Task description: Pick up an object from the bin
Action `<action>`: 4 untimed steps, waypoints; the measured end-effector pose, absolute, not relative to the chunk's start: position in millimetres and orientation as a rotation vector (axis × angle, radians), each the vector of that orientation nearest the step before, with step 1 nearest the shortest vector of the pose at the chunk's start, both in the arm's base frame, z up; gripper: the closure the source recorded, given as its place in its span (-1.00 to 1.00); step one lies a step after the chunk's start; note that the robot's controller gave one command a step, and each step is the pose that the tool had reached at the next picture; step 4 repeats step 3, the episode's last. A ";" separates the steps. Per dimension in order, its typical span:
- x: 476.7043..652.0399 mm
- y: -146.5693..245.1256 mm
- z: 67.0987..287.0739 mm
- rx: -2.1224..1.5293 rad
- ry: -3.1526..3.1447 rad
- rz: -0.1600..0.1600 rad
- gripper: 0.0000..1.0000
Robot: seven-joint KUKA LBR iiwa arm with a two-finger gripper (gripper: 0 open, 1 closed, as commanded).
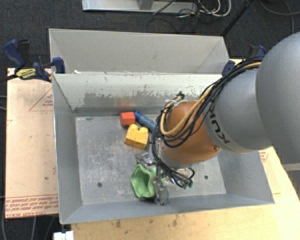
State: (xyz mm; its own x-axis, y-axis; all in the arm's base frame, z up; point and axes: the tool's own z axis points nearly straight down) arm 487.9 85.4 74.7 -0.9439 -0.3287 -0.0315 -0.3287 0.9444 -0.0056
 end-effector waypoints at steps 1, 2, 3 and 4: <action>483.1 85.6 72.5 -0.517 3.086 0.003 1.00; 487.8 71.3 194.2 -0.595 3.075 0.000 1.00; 498.4 65.4 330.4 -0.551 3.080 -0.001 1.00; 498.4 65.4 330.4 -0.551 3.080 -0.001 1.00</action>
Offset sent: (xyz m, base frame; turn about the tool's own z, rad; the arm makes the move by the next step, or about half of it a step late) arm 0.0000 0.0000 0.0000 0.0000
